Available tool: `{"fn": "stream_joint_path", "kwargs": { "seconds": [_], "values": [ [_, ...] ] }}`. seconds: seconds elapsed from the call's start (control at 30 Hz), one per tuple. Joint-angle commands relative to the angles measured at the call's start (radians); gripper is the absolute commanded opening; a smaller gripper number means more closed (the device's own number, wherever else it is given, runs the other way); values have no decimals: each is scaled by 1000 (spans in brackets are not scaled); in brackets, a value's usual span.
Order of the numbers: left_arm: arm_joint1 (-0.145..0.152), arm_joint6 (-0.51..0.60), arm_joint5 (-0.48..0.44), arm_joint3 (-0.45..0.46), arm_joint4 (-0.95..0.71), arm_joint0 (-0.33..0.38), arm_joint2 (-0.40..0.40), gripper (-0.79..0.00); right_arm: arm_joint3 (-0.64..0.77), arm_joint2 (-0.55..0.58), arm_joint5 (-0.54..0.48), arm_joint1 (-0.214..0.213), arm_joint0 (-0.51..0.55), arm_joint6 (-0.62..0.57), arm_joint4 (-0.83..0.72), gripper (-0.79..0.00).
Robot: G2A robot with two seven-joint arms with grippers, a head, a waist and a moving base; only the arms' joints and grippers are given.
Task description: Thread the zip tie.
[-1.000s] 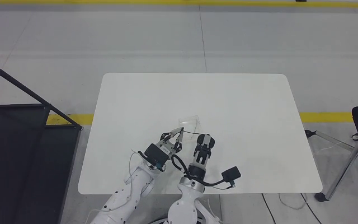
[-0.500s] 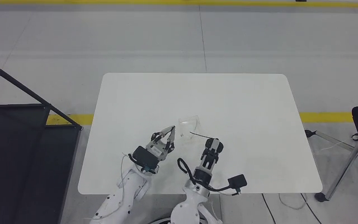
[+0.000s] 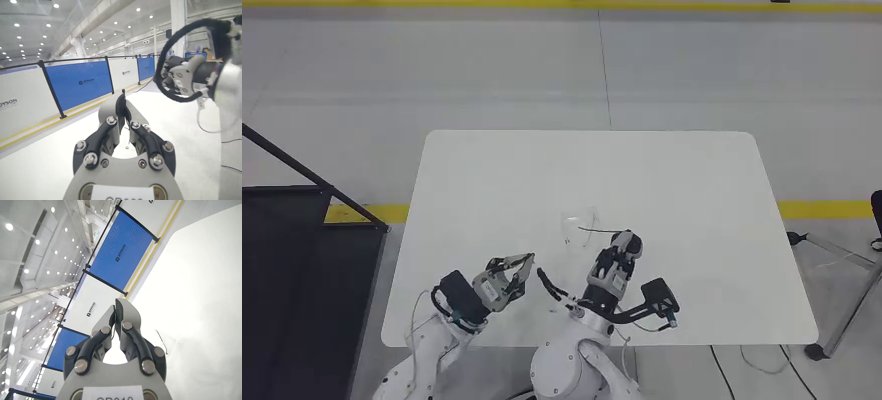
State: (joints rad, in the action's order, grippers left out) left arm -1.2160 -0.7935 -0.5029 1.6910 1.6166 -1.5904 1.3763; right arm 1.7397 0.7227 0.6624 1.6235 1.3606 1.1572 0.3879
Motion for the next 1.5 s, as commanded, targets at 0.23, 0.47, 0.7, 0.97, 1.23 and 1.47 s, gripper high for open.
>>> {"fn": "stream_joint_path", "kwargs": {
  "seconds": [0.23, 0.47, 0.7, 0.97, 1.23, 1.47],
  "values": [
    [1, -2, -8, 1, -6, -4, 4, -785, 3, 5, 9, 2, 3, -8, 0, -785],
    [5, 64, -94, -13, -175, 18, 42, -785, -104, 64, -8, 17, -41, -114, -42, -785],
    [12, 98, -143, -30, -254, 31, 75, -785, -266, 123, 11, 47, -148, -256, -120, -785],
    [14, 110, -136, -42, -265, 44, 69, -785, -366, 182, 84, 81, -219, -272, -166, -785],
    [15, 113, -128, -50, -269, 54, 60, -785, -392, 217, 110, 92, -207, -291, -124, -785],
    [17, 109, -122, -52, -268, 56, 57, -785, -389, 223, 135, 95, -189, -350, -50, -785]
  ]
}}
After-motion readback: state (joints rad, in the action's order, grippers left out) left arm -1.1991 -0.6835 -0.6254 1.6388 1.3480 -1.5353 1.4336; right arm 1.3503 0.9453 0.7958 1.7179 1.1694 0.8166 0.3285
